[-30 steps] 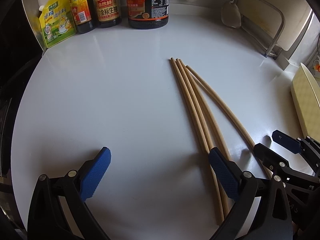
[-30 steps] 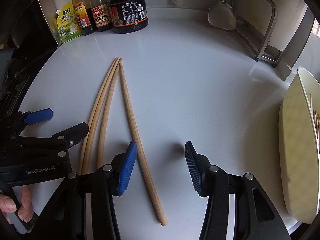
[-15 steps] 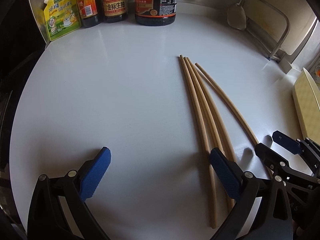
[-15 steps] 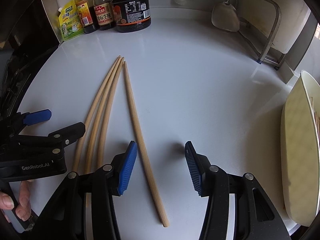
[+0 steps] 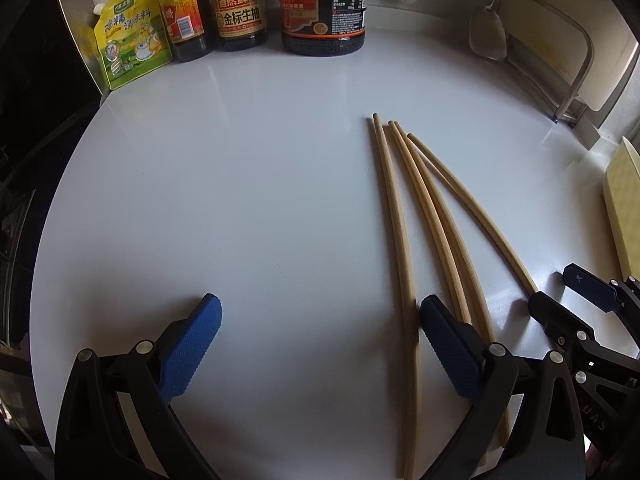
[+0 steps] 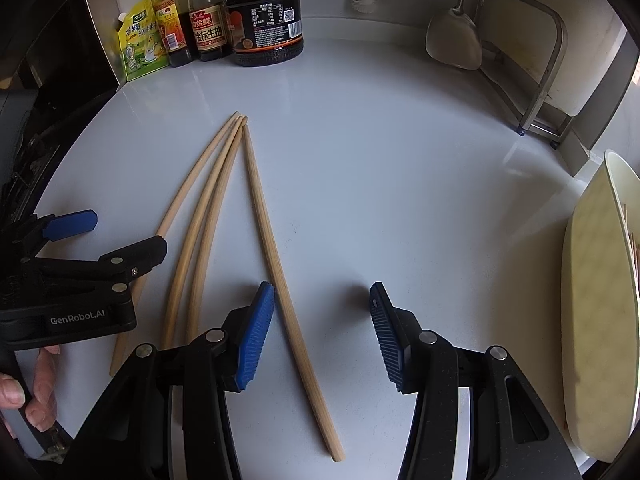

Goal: Organize utensils
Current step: 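Position both open tools around separate loose wooden chopsticks, then close the right tool on one chopstick while the left tool grasps another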

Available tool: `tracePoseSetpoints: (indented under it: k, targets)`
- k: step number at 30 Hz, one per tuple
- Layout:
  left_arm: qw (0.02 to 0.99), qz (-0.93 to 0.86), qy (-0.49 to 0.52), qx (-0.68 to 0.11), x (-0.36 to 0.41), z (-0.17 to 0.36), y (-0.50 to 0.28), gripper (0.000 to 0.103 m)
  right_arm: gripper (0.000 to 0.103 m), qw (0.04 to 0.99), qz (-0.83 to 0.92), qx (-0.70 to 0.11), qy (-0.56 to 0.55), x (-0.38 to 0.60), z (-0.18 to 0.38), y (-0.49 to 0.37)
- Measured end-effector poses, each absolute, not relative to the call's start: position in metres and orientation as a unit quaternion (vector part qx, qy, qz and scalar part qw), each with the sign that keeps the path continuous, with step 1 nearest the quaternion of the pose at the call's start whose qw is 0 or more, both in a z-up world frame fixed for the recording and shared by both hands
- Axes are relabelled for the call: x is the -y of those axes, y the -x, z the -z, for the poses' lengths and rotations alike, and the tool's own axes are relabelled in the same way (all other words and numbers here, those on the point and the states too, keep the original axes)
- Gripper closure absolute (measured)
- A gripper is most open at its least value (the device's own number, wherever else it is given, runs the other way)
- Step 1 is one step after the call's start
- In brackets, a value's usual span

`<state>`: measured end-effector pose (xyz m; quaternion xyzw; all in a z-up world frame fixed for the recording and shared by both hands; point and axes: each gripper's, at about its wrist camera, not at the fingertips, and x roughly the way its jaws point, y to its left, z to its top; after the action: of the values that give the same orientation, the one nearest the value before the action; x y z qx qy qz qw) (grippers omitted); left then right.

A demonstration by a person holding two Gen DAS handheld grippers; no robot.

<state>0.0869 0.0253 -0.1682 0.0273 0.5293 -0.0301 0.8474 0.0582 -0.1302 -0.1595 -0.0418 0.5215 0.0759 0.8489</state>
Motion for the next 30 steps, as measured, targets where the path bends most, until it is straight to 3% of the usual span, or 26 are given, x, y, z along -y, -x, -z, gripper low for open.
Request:
tracePoseSetpoints:
  k: [11,15,18,21,24,27,30]
  targets:
    - [0.851,0.037,-0.030,-0.523,-0.023,0.170,-0.092,0.006,0.055,0.850,-0.104,-0.514,0.061,0.121,0.160,-0.067]
    - [0.853,0.037,-0.030,-0.520,-0.022,0.169,-0.094,0.011,0.064,0.847,-0.112,-0.515,0.068,0.117,0.159,-0.070]
    - [0.854,0.041,-0.032,-0.518,-0.019,0.166,-0.094,0.022,0.072,0.846,-0.117,-0.515,0.073,0.113,0.158,-0.069]
    - [0.855,0.047,-0.035,-0.516,-0.015,0.162,-0.093,0.038,0.079,0.845,-0.120,-0.516,0.076,0.109,0.157,-0.069]
    - [0.854,0.062,-0.042,-0.515,-0.008,0.160,-0.090,0.057,0.093,0.846,-0.118,-0.513,0.085,0.107,0.157,-0.067]
    - [0.854,0.075,-0.047,-0.512,-0.004,0.160,-0.089,0.071,0.096,0.848,-0.117,-0.510,0.083,0.109,0.158,-0.066]
    - [0.853,0.085,-0.048,-0.513,-0.002,0.160,-0.089,0.095,0.097,0.848,-0.116,-0.511,0.078,0.111,0.158,-0.065]
